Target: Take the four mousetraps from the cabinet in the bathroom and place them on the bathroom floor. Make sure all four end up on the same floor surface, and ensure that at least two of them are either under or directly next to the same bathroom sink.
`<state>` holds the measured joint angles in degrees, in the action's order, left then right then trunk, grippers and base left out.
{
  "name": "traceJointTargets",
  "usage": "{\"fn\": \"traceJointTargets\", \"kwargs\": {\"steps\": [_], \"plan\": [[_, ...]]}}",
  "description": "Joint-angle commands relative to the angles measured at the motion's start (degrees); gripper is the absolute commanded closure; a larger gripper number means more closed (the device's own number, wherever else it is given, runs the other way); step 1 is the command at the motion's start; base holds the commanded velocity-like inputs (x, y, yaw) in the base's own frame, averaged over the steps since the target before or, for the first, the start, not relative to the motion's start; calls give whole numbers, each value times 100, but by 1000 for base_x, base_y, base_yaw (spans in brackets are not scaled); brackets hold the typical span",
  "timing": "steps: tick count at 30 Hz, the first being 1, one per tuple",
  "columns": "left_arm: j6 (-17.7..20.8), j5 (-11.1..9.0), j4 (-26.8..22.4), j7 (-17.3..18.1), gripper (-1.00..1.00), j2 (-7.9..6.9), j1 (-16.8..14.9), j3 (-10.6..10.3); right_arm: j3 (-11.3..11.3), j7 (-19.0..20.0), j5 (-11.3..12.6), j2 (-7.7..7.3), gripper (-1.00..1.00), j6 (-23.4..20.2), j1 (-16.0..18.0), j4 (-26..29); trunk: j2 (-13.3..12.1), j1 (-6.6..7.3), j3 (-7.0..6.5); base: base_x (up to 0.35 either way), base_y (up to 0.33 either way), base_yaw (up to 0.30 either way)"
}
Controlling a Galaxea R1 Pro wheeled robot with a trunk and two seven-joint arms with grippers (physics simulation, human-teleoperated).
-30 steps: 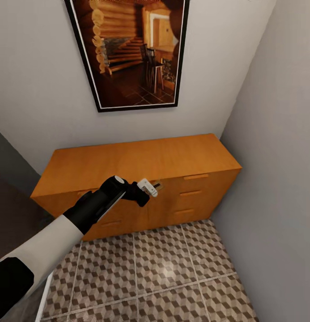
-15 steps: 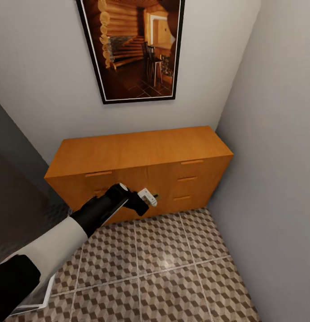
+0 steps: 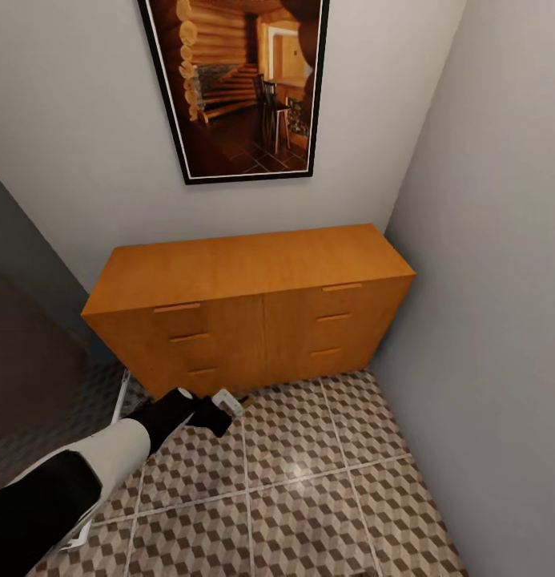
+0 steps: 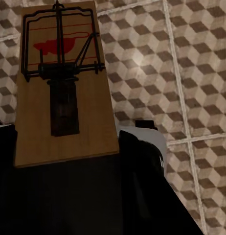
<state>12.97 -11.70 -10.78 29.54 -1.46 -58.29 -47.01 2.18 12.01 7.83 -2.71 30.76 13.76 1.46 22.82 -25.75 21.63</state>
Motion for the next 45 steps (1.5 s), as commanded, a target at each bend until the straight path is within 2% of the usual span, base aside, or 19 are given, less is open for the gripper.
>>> {"fn": "traceJointTargets", "kwargs": {"steps": [1,3,5,8,11,13,15,17,19,24,27,30,33,37,41,43,45], "plan": [[-310,-242,464,-22,100,65,8,-12,24,17,78,-21,100,20,4,33,10,-3,8,0,0,0],[-692,-501,998,-86,100,147,28,-9,22,-107,78,-42,100,25,4,143,10,-3,8,0,0,0],[-960,-777,1301,-267,100,148,91,-4,20,-400,77,-54,100,14,4,403,10,-3,8,0,0,0],[-1127,-997,1447,-542,100,71,315,1,23,-801,47,-60,100,-28,4,799,10,-3,8,0,0,0],[-1443,-1196,1499,-692,100,-1,596,6,21,-1049,-204,-62,100,-258,4,1194,10,-3,8,0,0,0],[-1758,-1290,1508,-728,100,-42,740,7,20,-1098,-398,-67,100,-491,4,1431,10,-3,8,0,0,0],[-2500,-1367,1519,-843,100,-109,942,7,19,-1128,-626,-69,100,-860,4,1808,10,-3,8,0,0,0],[-3019,-1398,1522,-1053,100,-143,1109,7,19,-1138,-720,-70,100,-1101,4,2091,10,-3,8,0,0,0],[-3321,-1414,1524,-1319,100,-157,1291,8,19,-1143,-771,-69,100,-1273,4,2356,10,-3,8,0,0,0],[-3813,-1429,1525,-1910,100,-168,1800,13,13,-1148,-817,-71,100,-1563,4,2909,10,-3,8,0,0,0],[-4441,-1437,1526,-2256,100,-170,2146,15,11,-1148,-824,-74,100,-1811,4,3209,10,-3,8,0,0,0],[-4768,-1448,1526,-2526,100,-164,2360,16,11,-1150,-826,-83,100,-1956,4,3339,10,-3,8,0,0,0],[-5131,-1463,1526,-3043,100,-135,2644,16,10,-1152,-827,-88,100,-2062,4,3421,10,-3,8,0,0,0],[-5680,-1506,1525,-3687,100,-102,2862,16,10,-1150,-829,-91,100,-2093,4,3443,10,-3,8,0,0,0],[-5979,-1695,1522,-4272,100,-53,3016,16,10,-1149,-834,-96,100,-2091,4,3453,10,-3,8,0,0,0],[-6074,-1983,1522,-4554,100,-34,3072,16,13,-1144,-835,-96,100,-2040,4,3457,10,-3,8,0,0,0],[-6106,-2305,1524,-4668,100,-23,3096,16,17,-1142,-835,-90,100,-1893,4,3457,10,-3,8,0,0,0]]}}
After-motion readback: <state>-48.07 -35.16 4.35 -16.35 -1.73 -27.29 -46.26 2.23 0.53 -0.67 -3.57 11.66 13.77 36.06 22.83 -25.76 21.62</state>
